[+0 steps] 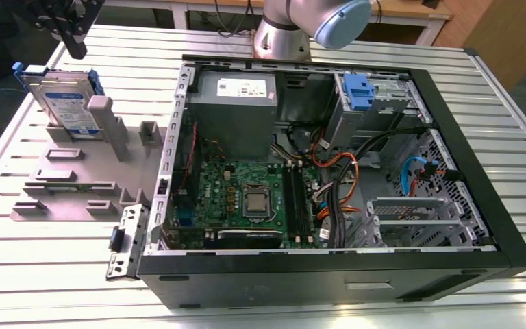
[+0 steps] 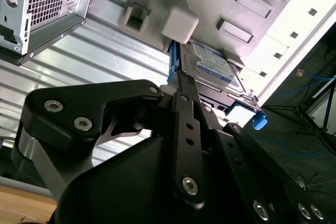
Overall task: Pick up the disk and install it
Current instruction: 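Reach for the disk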
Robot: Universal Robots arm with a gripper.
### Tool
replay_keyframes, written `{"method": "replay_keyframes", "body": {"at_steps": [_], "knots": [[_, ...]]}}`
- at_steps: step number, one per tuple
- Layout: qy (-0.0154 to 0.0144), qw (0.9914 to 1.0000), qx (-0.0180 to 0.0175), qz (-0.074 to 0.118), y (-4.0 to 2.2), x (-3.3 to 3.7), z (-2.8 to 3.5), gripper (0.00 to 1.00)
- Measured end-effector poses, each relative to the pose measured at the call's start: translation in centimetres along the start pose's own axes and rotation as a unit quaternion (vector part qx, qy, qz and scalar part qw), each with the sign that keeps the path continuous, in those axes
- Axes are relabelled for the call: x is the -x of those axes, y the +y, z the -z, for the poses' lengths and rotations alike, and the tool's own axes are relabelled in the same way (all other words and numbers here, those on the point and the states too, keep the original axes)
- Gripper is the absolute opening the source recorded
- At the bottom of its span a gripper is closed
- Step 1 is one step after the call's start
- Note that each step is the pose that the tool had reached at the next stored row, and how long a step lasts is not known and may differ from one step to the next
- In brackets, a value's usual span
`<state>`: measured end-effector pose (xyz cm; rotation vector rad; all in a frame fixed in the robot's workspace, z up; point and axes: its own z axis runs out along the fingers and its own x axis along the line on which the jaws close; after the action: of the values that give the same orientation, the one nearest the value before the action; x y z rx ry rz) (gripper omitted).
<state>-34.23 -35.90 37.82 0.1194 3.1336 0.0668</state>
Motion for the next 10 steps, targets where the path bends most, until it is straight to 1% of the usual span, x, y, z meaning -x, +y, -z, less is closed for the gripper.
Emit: {"method": "replay_keyframes", "body": {"at_steps": [8, 10], "knots": [[0.0000, 1.00000, 0.0000, 0.000, 0.00, -0.02, 0.00, 0.11], [0.0000, 1.00000, 0.0000, 0.000, -0.01, -0.13, 0.00, 0.11]]}}
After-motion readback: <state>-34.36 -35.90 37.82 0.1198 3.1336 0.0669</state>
